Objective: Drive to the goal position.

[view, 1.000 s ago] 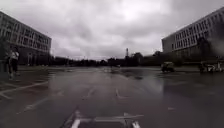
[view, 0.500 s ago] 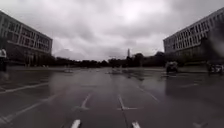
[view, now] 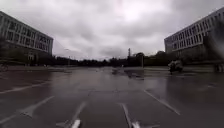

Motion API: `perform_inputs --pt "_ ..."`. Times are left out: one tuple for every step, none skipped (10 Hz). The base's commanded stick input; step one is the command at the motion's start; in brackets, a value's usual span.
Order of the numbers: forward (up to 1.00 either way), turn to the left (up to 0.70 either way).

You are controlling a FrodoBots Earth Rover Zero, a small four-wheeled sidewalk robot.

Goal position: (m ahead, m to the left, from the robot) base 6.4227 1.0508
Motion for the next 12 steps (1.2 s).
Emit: perform_inputs --pt "1.00 -0.39" --pt "1.00 -0.10" --pt "1.00 -0.03" --pt "1.00 0.00" --pt "1.00 0.00" --pt "1.00 0.00" --pt "1.00 0.00" --pt "1.00 0.00" --pt "1.00 0.00" --pt "1.00 0.00" --pt "1.00 0.00" --pt "1.00 0.00"
